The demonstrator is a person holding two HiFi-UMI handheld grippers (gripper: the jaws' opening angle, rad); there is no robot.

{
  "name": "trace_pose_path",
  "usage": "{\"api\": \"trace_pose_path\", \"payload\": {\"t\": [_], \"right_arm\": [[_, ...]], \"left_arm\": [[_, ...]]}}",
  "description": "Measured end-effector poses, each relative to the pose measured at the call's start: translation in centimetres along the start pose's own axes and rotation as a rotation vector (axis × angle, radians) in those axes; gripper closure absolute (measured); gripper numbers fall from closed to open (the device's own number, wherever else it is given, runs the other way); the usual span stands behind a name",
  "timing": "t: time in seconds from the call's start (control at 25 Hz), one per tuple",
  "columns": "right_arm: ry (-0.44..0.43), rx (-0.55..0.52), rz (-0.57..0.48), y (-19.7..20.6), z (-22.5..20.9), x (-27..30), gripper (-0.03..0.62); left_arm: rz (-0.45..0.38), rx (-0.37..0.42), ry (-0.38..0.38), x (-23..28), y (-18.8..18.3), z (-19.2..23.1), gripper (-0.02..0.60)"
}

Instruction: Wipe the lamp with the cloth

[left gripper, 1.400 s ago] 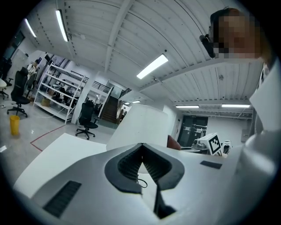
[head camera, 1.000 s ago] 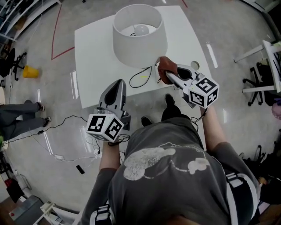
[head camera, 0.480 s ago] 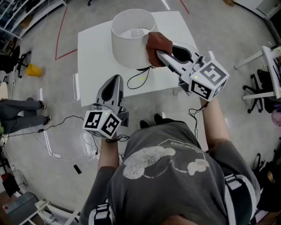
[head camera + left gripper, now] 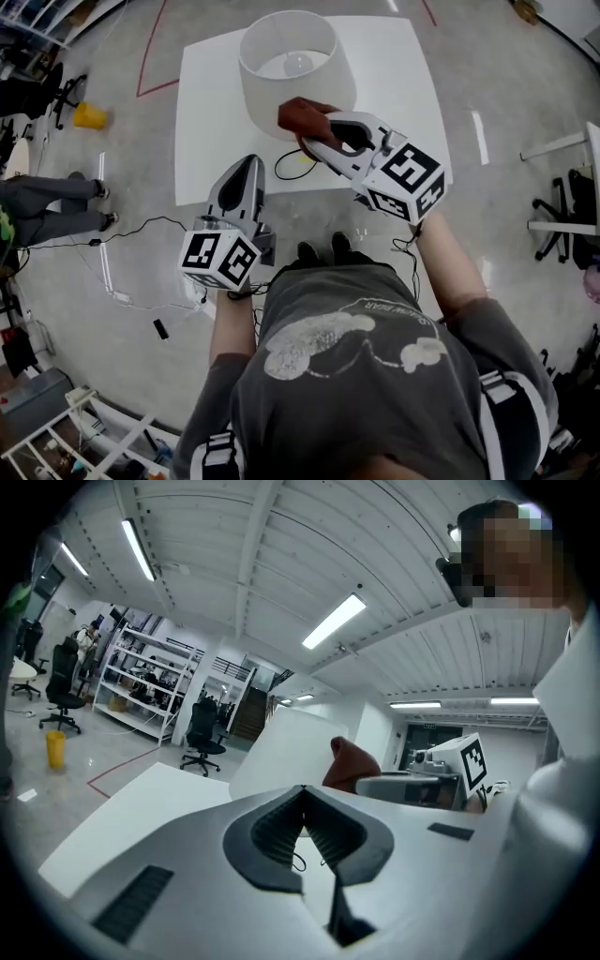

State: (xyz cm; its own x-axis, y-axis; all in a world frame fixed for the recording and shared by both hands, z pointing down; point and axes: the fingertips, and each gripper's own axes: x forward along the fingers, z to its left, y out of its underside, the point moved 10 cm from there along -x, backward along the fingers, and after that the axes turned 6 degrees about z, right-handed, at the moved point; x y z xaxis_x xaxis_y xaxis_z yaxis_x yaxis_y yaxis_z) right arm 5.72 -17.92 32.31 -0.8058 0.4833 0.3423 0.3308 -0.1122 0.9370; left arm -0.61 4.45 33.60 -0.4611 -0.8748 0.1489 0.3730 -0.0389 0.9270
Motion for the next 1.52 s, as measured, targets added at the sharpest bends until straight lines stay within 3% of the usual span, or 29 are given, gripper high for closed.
{"api": "trace_pose_path", "payload": {"t": [0.12, 0.36, 0.72, 0.88, 1.24, 1.36, 1.52], "right_arm": [[-0.002, 0.027, 0.05, 1.7, 0.7, 1.4, 0.497], [0.058, 0.141, 0.099, 4.8, 1.9, 3.5, 0.497], [0.242, 0.28, 0.068, 5.1, 5.3, 5.6, 0.497], [0.32, 0.281, 0.019, 3.0, 7.3, 6.4, 0.499], [0.524, 0.21, -0.236, -5.2, 8.5, 4.9, 0.497], [0.563, 0.188, -0.223, -6.4, 7.6, 5.9, 0.497], [0.551, 0.247, -0.156, -5.4, 6.7, 7.6, 0.497]], "left_arm": [[0.018, -0.015, 0.007, -0.2, 0.3, 0.8, 0.574], [0.05, -0.031, 0.09, 1.0, 0.4, 4.3, 0.574], [0.105, -0.025, 0.28, 2.1, -1.7, 9.9, 0.574], [0.112, -0.023, 0.341, 1.3, -2.5, 12.6, 0.574], [0.122, 0.005, 0.441, -0.3, -3.9, 16.0, 0.574], [0.116, 0.011, 0.46, -0.8, -4.3, 16.5, 0.574], [0.12, -0.005, 0.455, -1.1, -4.0, 16.7, 0.574]]}}
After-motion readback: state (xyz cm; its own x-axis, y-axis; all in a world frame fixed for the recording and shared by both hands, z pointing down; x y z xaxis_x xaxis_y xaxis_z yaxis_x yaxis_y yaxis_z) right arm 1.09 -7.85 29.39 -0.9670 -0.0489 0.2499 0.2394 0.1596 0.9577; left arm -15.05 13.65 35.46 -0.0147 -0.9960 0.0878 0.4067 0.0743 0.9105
